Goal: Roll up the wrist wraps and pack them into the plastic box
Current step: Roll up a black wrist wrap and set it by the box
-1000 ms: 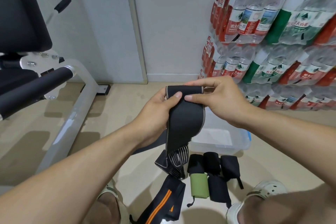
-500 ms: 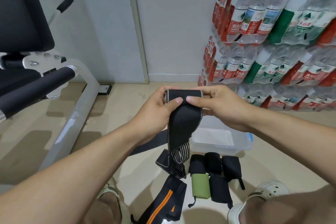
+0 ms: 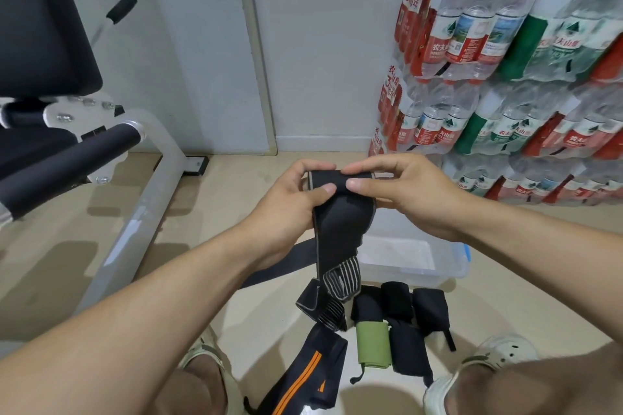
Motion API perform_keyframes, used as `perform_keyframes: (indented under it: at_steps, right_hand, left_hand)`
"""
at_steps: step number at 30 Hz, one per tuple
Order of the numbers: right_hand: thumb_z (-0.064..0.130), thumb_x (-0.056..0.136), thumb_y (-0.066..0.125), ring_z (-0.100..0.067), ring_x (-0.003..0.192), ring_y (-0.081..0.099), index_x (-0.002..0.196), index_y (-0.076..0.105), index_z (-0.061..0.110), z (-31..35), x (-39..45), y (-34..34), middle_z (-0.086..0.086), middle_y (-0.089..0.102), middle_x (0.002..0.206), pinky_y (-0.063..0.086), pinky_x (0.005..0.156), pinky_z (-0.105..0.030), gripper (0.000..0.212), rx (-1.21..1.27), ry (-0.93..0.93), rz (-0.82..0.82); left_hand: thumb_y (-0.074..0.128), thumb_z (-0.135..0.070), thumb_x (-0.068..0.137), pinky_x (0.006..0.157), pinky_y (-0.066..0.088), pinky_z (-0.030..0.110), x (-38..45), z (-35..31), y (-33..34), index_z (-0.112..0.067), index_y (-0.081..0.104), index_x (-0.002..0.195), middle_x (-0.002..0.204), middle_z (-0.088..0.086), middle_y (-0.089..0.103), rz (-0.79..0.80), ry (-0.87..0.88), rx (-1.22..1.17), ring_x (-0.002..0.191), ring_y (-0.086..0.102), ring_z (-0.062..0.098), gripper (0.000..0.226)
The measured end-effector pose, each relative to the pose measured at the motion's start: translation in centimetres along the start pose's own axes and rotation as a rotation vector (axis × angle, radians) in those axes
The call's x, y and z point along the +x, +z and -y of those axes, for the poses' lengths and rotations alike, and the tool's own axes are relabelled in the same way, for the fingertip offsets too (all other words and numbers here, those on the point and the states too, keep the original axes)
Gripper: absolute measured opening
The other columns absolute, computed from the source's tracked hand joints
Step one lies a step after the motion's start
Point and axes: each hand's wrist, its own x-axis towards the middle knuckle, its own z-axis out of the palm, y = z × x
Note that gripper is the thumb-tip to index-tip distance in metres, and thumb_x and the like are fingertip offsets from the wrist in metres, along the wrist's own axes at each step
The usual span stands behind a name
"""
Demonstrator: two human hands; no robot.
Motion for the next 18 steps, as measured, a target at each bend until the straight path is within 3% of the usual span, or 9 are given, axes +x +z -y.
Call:
perform_keyframes:
  at_steps: [4,8,13,15,18]
  right_hand:
    - [0.013,0.092,0.070,-0.018,0.095,0.075,0.128,0.068,0.011,-0.15,0.08,-0.19,-0.011,0.075,0.114,0.059,0.077,-0.026,0.036,0.090,0.089,0.033]
    - [0.004,0.095,0.067,-0.023,0.096,0.075,0.123,0.069,0.004,-0.30,0.02,0.02,-0.020,0.074,0.115,0.060,0.078,-0.029,0.029,0.036,0.055,0.028]
    - [0.002,0.090,0.073,-0.029,0.092,0.075,0.108,0.074,0.013,-0.24,0.15,0.10,-0.012,0.074,0.112,0.064,0.081,-0.038,0.022,-0.083,-0.082,-0.087]
    - [0.004,0.087,0.077,-0.027,0.093,0.076,0.103,0.077,0.022,-0.25,0.06,0.14,-0.008,0.077,0.105,0.063,0.083,-0.035,0.024,-0.170,-0.136,-0.080]
    - [0.004,0.084,0.080,-0.014,0.090,0.076,0.099,0.078,0.026,-0.03,-0.04,0.21,0.000,0.079,0.096,0.059,0.079,-0.022,0.027,-0.216,-0.150,-0.055]
  left_hand:
    - [0.056,0.004,0.098,0.070,0.057,0.026,-0.04,0.25,-0.05,-0.024,0.057,0.116,0.101,0.002,0.068,-0.005,0.086,0.139,0.086,0.071,0.014,0.033]
    - [0.062,0.003,0.095,0.070,0.058,0.026,-0.09,0.34,-0.03,-0.020,0.056,0.124,0.117,0.005,0.068,-0.030,0.080,0.111,0.091,0.073,0.015,0.037]
    - [0.059,-0.026,0.101,0.069,0.059,0.031,-0.34,-0.46,0.42,-0.009,0.063,0.115,0.102,0.008,0.075,-0.009,-0.082,-0.099,0.087,0.075,0.019,0.022]
    - [0.055,-0.030,0.103,0.069,0.059,0.031,-0.23,-0.44,0.37,-0.010,0.066,0.112,0.094,0.006,0.075,-0.021,-0.120,-0.127,0.082,0.073,0.018,0.024]
    - [0.056,-0.014,0.102,0.073,0.060,0.031,-0.02,-0.45,0.22,-0.006,0.063,0.117,0.094,0.008,0.074,-0.055,-0.121,-0.176,0.081,0.072,0.019,0.018]
